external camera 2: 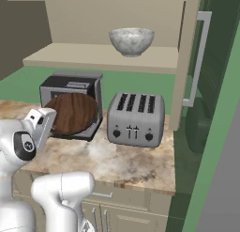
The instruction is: Move the bowls from the cabinet to the plates on the dining table.
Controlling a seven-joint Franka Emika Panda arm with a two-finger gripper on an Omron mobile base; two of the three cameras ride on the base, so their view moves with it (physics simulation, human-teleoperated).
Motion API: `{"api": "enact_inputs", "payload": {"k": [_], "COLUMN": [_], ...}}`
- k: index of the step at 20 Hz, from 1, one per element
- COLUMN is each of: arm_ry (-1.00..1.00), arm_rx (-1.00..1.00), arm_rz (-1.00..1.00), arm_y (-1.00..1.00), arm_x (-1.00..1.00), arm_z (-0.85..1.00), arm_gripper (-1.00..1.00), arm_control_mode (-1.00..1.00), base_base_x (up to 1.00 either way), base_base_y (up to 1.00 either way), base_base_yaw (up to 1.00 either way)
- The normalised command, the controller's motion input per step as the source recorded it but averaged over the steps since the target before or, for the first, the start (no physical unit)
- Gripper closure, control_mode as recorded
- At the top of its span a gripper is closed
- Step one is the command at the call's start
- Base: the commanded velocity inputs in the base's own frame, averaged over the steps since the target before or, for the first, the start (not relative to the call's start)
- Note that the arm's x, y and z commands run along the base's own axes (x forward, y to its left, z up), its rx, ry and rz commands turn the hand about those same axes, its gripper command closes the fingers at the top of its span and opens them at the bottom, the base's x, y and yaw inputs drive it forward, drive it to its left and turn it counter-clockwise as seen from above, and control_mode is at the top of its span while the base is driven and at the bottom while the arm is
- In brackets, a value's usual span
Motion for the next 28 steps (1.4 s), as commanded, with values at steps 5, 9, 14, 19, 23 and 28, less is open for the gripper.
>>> {"api": "enact_inputs", "payload": {"k": [5,9,14,19,23,28], "arm_ry": [0.02,0.02,0.00,0.00,0.00,0.00], "arm_rx": [0.00,0.00,0.00,0.00,0.00,0.00], "arm_rz": [-0.02,0.00,0.00,0.00,0.00,0.00], "arm_y": [-0.14,-0.11,0.00,0.00,0.00,0.00], "arm_x": [0.06,0.03,0.00,0.00,0.00,0.00], "arm_z": [-0.39,-0.45,0.00,0.00,0.00,0.00], "arm_gripper": [1.00,1.00,1.00,1.00,1.00,1.00], "arm_control_mode": [-1.00,-1.00,1.00,1.00,1.00,1.00], "base_base_x": [0.00,0.00,-0.01,-0.18,-0.30,-0.73], "base_base_y": [0.00,0.00,-0.08,-0.01,0.01,0.18], "base_base_yaw": [0.00,0.00,0.00,0.00,0.00,0.00]}}
